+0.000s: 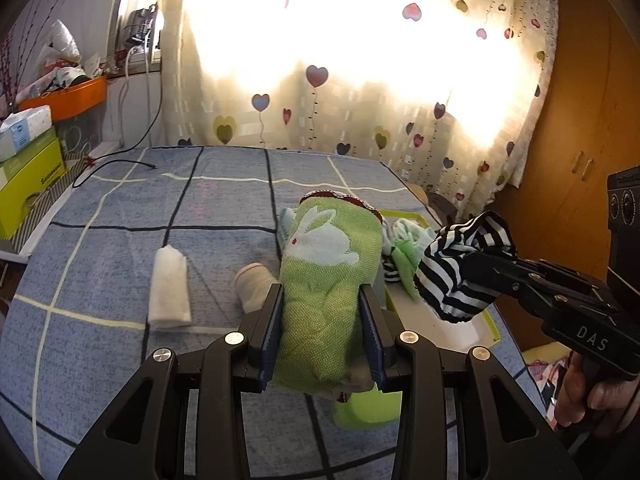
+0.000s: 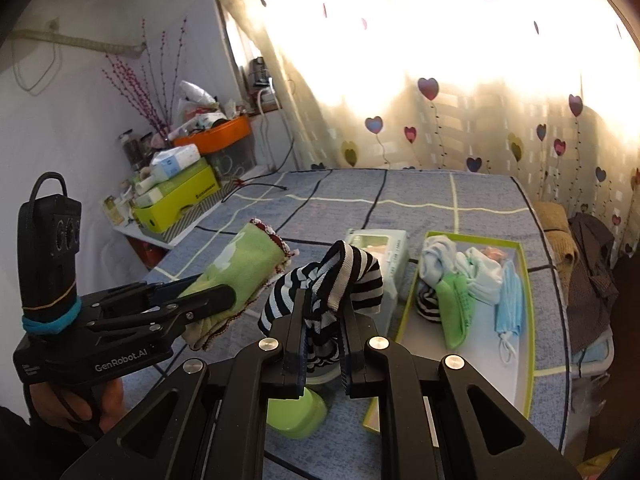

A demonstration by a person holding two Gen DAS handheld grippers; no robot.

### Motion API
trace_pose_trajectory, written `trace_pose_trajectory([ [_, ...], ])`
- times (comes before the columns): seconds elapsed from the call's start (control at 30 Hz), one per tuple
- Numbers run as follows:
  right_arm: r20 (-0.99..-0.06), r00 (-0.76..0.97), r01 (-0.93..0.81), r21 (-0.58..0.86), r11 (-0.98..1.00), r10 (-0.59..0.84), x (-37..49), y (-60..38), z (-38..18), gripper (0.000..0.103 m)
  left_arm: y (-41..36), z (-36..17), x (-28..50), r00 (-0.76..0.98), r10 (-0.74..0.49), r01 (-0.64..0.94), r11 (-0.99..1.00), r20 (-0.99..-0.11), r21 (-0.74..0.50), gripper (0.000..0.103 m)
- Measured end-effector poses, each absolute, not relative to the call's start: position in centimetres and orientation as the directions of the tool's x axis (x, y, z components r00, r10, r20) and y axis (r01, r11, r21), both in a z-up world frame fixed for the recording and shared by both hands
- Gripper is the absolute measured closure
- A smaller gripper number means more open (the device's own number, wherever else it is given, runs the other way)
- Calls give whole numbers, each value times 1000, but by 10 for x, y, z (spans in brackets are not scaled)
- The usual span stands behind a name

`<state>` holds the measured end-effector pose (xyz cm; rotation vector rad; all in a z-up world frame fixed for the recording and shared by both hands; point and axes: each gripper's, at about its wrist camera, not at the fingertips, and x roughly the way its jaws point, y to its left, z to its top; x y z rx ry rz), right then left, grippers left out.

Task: Organize soft objects
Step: 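Carry the green towel roll and striped sock over the tray with both grippers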

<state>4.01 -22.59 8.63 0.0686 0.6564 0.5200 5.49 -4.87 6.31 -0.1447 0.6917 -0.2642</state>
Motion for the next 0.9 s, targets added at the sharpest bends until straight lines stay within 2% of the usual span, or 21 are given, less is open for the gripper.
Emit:
trace_pose_trajectory([
  [0.9,-573,710,-334,238,912,410,38,-288,77,91,-125,66,66,676,-401,331,915,-618,-231,65],
])
